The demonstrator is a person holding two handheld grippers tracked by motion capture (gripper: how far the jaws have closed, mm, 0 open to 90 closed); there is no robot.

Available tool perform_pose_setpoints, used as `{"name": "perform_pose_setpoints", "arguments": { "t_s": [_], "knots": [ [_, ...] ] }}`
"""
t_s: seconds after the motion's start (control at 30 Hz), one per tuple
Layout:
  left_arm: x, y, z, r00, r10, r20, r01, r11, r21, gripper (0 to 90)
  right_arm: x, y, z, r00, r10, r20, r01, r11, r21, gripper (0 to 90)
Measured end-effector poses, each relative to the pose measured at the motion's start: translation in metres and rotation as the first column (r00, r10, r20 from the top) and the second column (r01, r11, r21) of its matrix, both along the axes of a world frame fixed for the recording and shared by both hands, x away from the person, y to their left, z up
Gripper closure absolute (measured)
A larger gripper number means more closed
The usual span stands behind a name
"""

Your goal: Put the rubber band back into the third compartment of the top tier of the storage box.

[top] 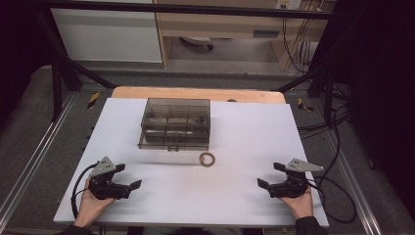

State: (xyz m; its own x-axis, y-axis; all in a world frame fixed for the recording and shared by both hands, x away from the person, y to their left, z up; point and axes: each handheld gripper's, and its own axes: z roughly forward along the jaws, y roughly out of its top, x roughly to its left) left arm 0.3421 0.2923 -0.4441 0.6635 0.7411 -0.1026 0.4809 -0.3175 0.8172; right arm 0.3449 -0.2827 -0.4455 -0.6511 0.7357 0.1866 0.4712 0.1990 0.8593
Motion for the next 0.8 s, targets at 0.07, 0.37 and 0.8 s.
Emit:
{"name": "perform_pose_setpoints", "arguments": {
  "t_s": [0.07, 0.37, 0.8],
  "knots": [
    [0.0, 0.0, 0.0, 1.0, 0.002, -0.003, -0.002, 1.0, -0.001, 6.2, 0.0, 0.0, 0.0, 1.0, 0.001, -0.001, -0.001, 1.0, 0.0, 1.3],
    [0.0, 0.001, -0.001, 1.0, 0.003, -0.009, -0.003, 1.0, -0.008, 6.6, 0.0, 0.002, 0.0, 1.0, 0.008, -0.003, -0.008, 1.0, -0.006, 1.1],
    [0.0, 0.001, -0.003, 0.9999, -0.003, -0.013, 0.003, 1.0, -0.004, 6.7, 0.003, 0.014, 0.002, 0.9996, 0.024, -0.011, -0.024, 1.0, -0.008, 0.7]
  ]
}}
